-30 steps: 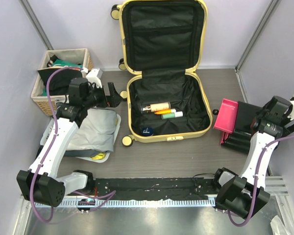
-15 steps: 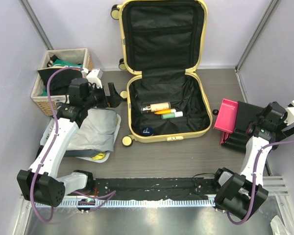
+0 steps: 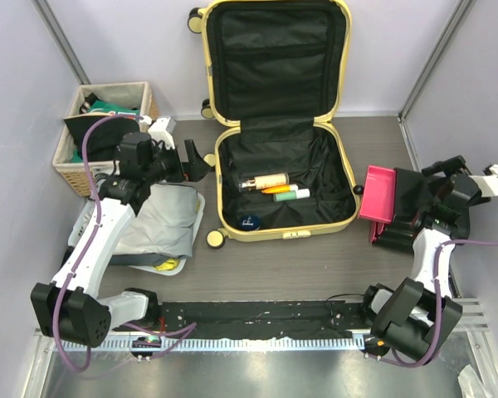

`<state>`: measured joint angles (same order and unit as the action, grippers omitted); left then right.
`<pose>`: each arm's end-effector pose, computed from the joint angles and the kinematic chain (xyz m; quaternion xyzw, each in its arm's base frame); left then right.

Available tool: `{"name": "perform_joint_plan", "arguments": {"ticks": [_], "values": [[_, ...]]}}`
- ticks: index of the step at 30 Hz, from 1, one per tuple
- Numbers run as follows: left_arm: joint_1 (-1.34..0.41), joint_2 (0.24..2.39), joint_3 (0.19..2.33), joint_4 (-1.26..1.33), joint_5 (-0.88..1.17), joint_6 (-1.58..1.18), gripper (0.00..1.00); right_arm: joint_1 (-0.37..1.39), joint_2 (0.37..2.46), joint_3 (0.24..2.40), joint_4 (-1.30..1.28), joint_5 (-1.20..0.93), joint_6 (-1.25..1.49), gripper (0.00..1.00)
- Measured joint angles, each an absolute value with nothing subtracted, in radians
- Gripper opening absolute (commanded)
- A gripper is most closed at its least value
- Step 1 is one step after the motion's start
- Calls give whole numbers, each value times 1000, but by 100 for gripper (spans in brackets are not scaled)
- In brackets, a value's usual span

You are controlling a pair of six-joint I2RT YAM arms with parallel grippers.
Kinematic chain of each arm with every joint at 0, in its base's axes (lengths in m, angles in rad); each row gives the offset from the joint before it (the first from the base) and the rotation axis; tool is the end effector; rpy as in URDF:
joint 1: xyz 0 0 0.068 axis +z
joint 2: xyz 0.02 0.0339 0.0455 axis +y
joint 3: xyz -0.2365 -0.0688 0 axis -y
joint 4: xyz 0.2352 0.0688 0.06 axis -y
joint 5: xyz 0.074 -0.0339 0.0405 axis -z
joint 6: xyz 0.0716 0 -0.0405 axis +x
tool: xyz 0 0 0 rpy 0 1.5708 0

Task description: Open, take out, and arrange the luggage

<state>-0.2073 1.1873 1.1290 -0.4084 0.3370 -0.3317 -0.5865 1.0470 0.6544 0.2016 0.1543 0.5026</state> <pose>0.2850 -0.0841 0.3153 0.0356 0.8432 -0.2753 0.4603 0.2305 -0.1664 0.2563 0.4403 0.6324 -0.0860 0.6315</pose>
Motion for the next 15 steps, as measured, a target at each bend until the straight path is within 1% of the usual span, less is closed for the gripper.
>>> {"name": "perform_joint_plan", "arguments": {"ticks": [9, 15], "values": [[-268, 1319, 1120, -376, 355, -363, 96, -516, 1181, 676, 371, 36, 542, 92], [-316, 1456, 1170, -387, 313, -358, 90, -512, 1184, 698, 350, -2, 522, 92]]}}
